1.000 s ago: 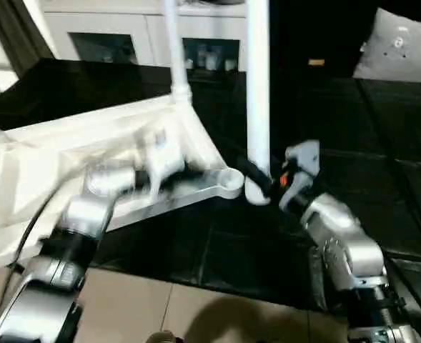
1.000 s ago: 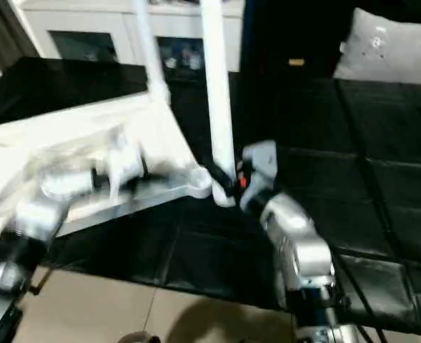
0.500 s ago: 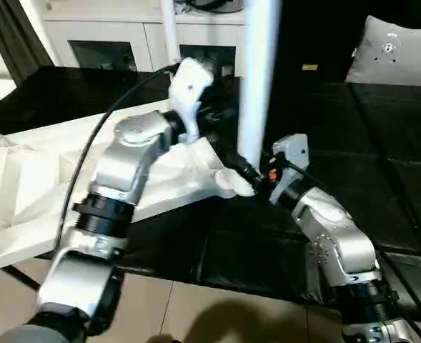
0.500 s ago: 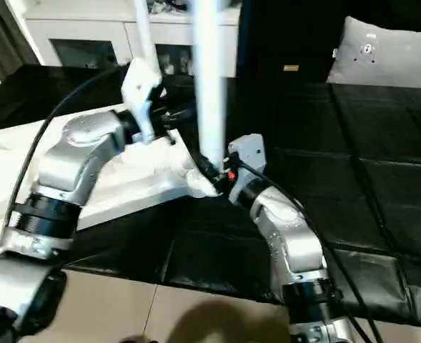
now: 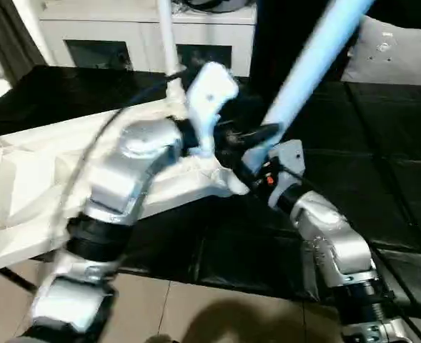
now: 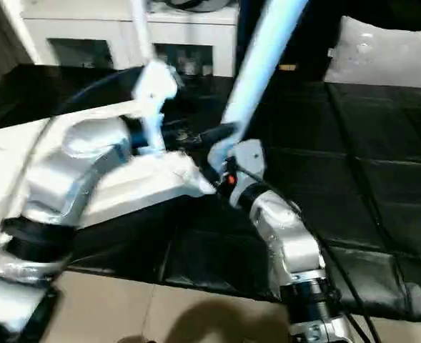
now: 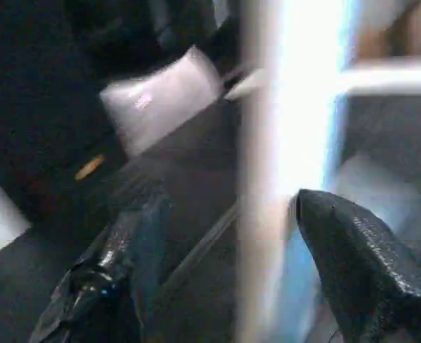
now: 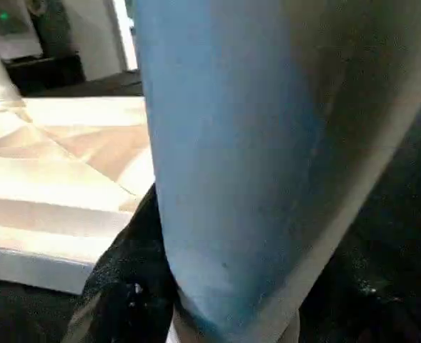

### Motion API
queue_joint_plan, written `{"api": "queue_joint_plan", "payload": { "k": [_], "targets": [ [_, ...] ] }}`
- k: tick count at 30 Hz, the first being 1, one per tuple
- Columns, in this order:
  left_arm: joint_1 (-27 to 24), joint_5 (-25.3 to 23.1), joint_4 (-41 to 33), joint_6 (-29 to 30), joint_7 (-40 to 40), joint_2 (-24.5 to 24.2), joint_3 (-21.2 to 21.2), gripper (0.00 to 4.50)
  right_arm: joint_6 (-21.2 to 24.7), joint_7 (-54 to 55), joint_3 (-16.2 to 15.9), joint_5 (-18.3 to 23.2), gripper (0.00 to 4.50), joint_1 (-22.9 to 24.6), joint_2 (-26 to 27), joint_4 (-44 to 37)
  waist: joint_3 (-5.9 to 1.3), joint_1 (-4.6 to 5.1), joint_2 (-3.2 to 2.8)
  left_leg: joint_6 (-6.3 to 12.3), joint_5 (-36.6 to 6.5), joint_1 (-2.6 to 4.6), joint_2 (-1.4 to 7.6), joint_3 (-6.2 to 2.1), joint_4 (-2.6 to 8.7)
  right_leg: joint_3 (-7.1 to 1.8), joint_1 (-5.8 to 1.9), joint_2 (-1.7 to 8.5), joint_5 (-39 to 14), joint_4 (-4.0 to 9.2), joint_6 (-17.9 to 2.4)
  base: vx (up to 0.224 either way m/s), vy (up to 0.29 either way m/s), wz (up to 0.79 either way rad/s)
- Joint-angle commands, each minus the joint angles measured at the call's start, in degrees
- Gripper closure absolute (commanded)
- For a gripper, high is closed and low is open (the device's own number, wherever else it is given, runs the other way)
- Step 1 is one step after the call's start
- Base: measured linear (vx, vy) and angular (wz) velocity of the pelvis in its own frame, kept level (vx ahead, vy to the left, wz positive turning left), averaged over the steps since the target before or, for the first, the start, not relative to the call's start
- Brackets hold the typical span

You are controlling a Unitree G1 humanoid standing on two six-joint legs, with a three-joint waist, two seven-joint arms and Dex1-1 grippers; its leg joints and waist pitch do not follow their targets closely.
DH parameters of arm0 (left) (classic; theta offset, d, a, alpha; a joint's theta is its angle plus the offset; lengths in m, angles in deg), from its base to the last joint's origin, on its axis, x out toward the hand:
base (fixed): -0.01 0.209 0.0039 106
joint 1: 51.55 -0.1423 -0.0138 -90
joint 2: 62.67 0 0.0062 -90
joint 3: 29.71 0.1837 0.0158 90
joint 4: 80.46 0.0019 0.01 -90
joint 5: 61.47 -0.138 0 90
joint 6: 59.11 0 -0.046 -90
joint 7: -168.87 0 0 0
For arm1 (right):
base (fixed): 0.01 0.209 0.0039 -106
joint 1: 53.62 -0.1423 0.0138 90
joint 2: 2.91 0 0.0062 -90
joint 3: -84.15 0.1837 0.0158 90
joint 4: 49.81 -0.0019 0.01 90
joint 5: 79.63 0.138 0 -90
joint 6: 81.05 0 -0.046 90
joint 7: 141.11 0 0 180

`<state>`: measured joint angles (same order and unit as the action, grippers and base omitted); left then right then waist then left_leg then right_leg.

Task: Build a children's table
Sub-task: Insert table leg to table base

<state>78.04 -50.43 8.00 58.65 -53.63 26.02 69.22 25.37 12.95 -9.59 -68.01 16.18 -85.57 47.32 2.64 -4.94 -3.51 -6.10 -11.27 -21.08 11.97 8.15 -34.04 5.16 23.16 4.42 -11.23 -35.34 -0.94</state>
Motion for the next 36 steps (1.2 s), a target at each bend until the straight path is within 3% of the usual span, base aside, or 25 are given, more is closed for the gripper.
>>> {"api": "queue_joint_plan", "payload": {
  "k": [1,2,3,4,5,7,8,9,11,12,13,16,17,18,19,20,21,22,23,24,25,27,30,33,36],
  "targets": [
    [-3.9,-1.7,1.2,0.3,0.0,-3.4,-2.4,0.94,1.8,1.4,2.2,1.3,2.62,0.2,-0.2,-1.8,-3.73,-0.1,1.05,2.37,-2.9,-0.38,0.14,0.72,3.57,-2.76,-3.97,2.97,-6.8,3.77,-8.1,0.0,0.0,0.0],
    [-5.0,-1.3,2.2,1.0,-0.2,-3.7,-2.9,0.9,2.8,1.4,2.6,2.1,2.62,0.6,-0.2,-2.8,-3.83,0.0,1.48,2.33,-2.5,-0.22,0.12,0.88,3.56,-2.79,-3.88,2.8,-6.2,3.77,-8.1,0.0,0.0,0.0],
    [-5.6,-1.0,3.0,1.6,-0.2,-3.8,-3.1,0.72,3.5,1.4,2.9,2.6,2.62,0.8,-0.2,-3.4,-3.95,-0.26,0.97,2.36,-2.0,0.02,0.19,0.86,3.48,-2.85,-3.66,2.82,-5.4,3.52,-8.6,0.0,0.0,0.0],
    [-5.6,-1.0,3.0,1.6,-0.2,-3.8,-3.1,0.63,3.5,1.4,2.9,2.6,2.62,0.8,-0.2,-3.4,-4.04,-0.32,0.86,2.4,-1.4,0.02,0.24,0.84,3.4,-2.87,-3.65,2.79,-4.3,3.41,-8.9,0.0,0.0,0.0],
    [-6.6,-1.2,4.8,0.7,-1.2,-4.3,-2.5,0.63,4.5,1.6,3.2,3.1,2.62,1.2,-0.2,-4.8,-4.16,-0.6,1.07,2.61,-0.2,0.4,0.37,0.89,3.24,-2.99,-3.37,2.73,-1.4,3.26,-9.9,0.0,0.0,0.0],
    [-7.2,-1.6,7.4,-0.6,-2.2,-4.7,-1.7,0.63,6.1,1.7,3.3,3.3,2.62,1.6,-0.5,-5.8,-4.16,-0.74,1.1,2.72,0.7,0.09,0.33,0.78,3.26,-2.93,-3.58,2.67,1.3,2.78,-10.6,0.0,0.0,0.0],
    [-7.3,-1.4,10.9,-2.3,-3.5,-4.8,-1.1,0.63,7.1,2.1,3.1,2.6,2.62,1.7,-1.1,-6.6,-3.97,-0.85,0.57,2.65,-0.7,0.17,0.14,0.77,3.32,-2.9,-3.51,2.64,0.9,3.08,-10.6,0.0,0.0,0.0],
    [-7.3,-1.4,10.9,-2.3,-3.5,-4.8,-1.1,0.63,7.1,2.1,3.1,2.6,2.62,1.7,-1.1,-6.6,-3.98,-0.77,0.86,2.41,-1.4,0.19,0.08,0.86,3.37,-2.92,-3.61,2.62,0.7,3.15,-10.5,0.0,0.0,0.0],
    [-5.6,-2.3,18.7,-6.5,-5.1,-4.8,0.4,0.58,8.9,3.7,2.9,0.7,2.62,1.8,-2.2,-7.7,-3.86,-0.67,1.44,1.43,-3.3,0.1,0.07,0.9,3.65,-3.06,-3.91,2.8,-1.8,3.38,-9.7,0.0,0.0,0.0],
    [-5.6,-2.3,18.7,-6.5,-5.1,-4.8,0.4,0.57,8.9,3.7,2.9,0.7,2.62,1.8,-2.2,-7.7,-3.9,-0.85,1.31,1.29,-3.2,0.21,0.01,0.88,3.64,-3.05,-3.87,2.83,-2.4,3.47,-9.3,0.0,0.0,0.0],
    [-5.0,-2.9,21.1,-7.8,-5.3,-4.8,1.0,0.57,9.3,3.9,2.8,0.3,2.62,2.2,-2.7,-8.6,-3.89,-0.72,1.71,1.17,-3.3,0.16,0.09,0.94,3.64,-3.11,-3.89,2.89,-2.6,3.43,-9.1,0.0,0.0,0.0],
    [-4.0,-5.1,26.9,-11.4,-5.1,-4.0,1.9,0.57,10.9,3.7,2.5,0.5,2.62,3.5,-3.4,-11.3,-3.82,-0.72,1.76,1.1,-3.1,-0.05,0.1,0.89,3.66,-3.15,-4.05,3.02,-4.3,3.73,-7.6,0.0,0.0,0.0],
    [-3.8,-6.0,29.2,-13.0,-5.7,-3.8,2.5,0.57,11.2,3.5,2.1,0.2,2.62,4.1,-3.9,-12.4,-3.85,-0.72,1.68,1.05,-3.1,-0.01,0.18,0.85,3.66,-3.16,-4.01,3.13,-4.1,3.62,-7.6,0.0,0.0,0.0],
    [-3.6,-7.1,32.0,-14.8,-6.2,-3.6,3.5,0.57,10.8,2.4,1.7,0.5,2.62,5.4,-4.5,-14.0,-3.84,-0.73,-0.1,0.64,-3.7,0.13,0.13,0.71,3.61,-3.11,-3.81,3.17,-5.0,3.62,-7.5,0.0,0.0,0.0],
    [-3.3,-7.7,34.4,-16.3,-7.3,-3.6,4.3,0.57,10.4,1.9,1.6,0.7,2.62,6.0,-4.7,-14.8,-3.85,-0.26,1.12,0.79,-4.4,-0.05,0.06,0.86,3.61,-3.12,-4.15,2.96,-4.6,4.02,-7.1,0.0,0.0,0.0],
    [-3.3,-7.8,35.0,-16.5,-7.5,-3.5,4.3,0.57,10.3,1.8,1.6,0.8,2.62,6.2,-4.7,-14.8,-3.9,-0.24,1.17,0.84,-3.9,-0.15,0.02,0.78,3.65,-3.15,-4.23,2.98,-4.0,3.85,-7.1,0.0,0.0,0.0],
    [-2.9,-7.9,38.5,-17.8,-8.2,-3.0,4.6,0.85,10.2,2.2,1.8,0.7,2.62,7.4,-4.9,-15.5,-3.94,-0.23,0.45,0.92,-3.9,-0.08,-0.03,0.74,3.57,-3.16,-4.06,3.04,-3.9,3.94,-7.3,0.0,0.0,0.0],
    [-2.8,-7.9,38.9,-18.0,-8.4,-3.1,4.7,0.93,10.6,2.3,1.9,0.9,2.62,7.4,-4.8,-15.8,-3.97,-0.1,1.35,0.95,-3.6,-0.16,-0.01,0.78,3.61,-3.14,-4.29,2.99,-3.3,3.81,-7.7,0.0,0.0,0.0],
    [-2.0,-8.2,41.3,-19.3,-9.6,-3.4,5.1,0.93,12.8,2.7,2.8,3.0,2.62,7.4,-4.0,-17.2,-3.99,-0.17,0.27,0.8,-3.7,-0.05,-0.05,0.61,3.6,-3.11,-4.18,3.03,-3.4,3.77,-8.0,0.0,0.0,0.0],
    [-1.6,-8.4,42.2,-20.0,-10.0,-3.6,5.3,0.93,13.6,2.7,3.1,4.0,2.62,7.2,-3.7,-17.7,-3.98,0.16,0.86,0.97,-4.4,-0.16,-0.01,0.64,3.66,-3.1,-4.33,3.01,-3.5,3.92,-8.3,0.0,0.0,0.0],
    [-1.3,-8.5,42.8,-20.3,-10.1,-3.6,5.3,0.93,13.1,2.4,2.9,3.7,2.62,7.1,-4.0,-17.5,-3.88,0.25,0.12,0.75,-5.7,0.09,0.13,0.69,3.65,-3.07,-3.96,3.02,-4.1,4.28,-8.7,0.0,0.0,0.0],
    [-1.2,-8.5,43.1,-20.4,-10.0,-3.6,5.3,1.19,12.5,2.2,2.6,3.2,2.62,7.1,-4.4,-17.3,-3.85,0.15,0.4,0.6,-6.5,0.13,0.13,0.74,3.68,-3.09,-4.07,3.06,-4.9,4.12,-9.4,0.0,0.0,0.0],
    [-1.0,-9.3,44.8,-21.9,-10.5,-3.8,5.6,1.33,12.9,2.3,2.6,2.7,2.62,7.3,-4.8,-17.3,-3.81,0.17,0.21,0.59,-6.7,0.14,0.18,0.73,3.7,-3.12,-4.07,3.07,-6.6,4.33,-9.2,0.0,0.0,0.0],
    [-0.2,-10.0,47.9,-24.3,-10.5,-3.6,5.3,1.78,13.1,2.0,2.2,2.9,2.62,7.5,-5.0,-18.0,-3.96,0.17,0.03,0.59,-6.4,0.18,0.19,0.63,3.64,-3.1,-4.13,3.04,-5.3,4.21,-9.4,0.0,0.0,0.0],
    [1.8,-11.9,54.0,-28.5,-10.1,-3.5,6.0,1.88,13.8,1.8,2.1,2.7,2.62,7.8,-5.4,-18.7,-3.95,0.22,0.0,0.61,-6.5,0.2,0.03,0.68,3.58,-3.11,-4.19,2.95,-4.4,4.24,-9.6,0.0,0.0,0.0]
  ]
}}
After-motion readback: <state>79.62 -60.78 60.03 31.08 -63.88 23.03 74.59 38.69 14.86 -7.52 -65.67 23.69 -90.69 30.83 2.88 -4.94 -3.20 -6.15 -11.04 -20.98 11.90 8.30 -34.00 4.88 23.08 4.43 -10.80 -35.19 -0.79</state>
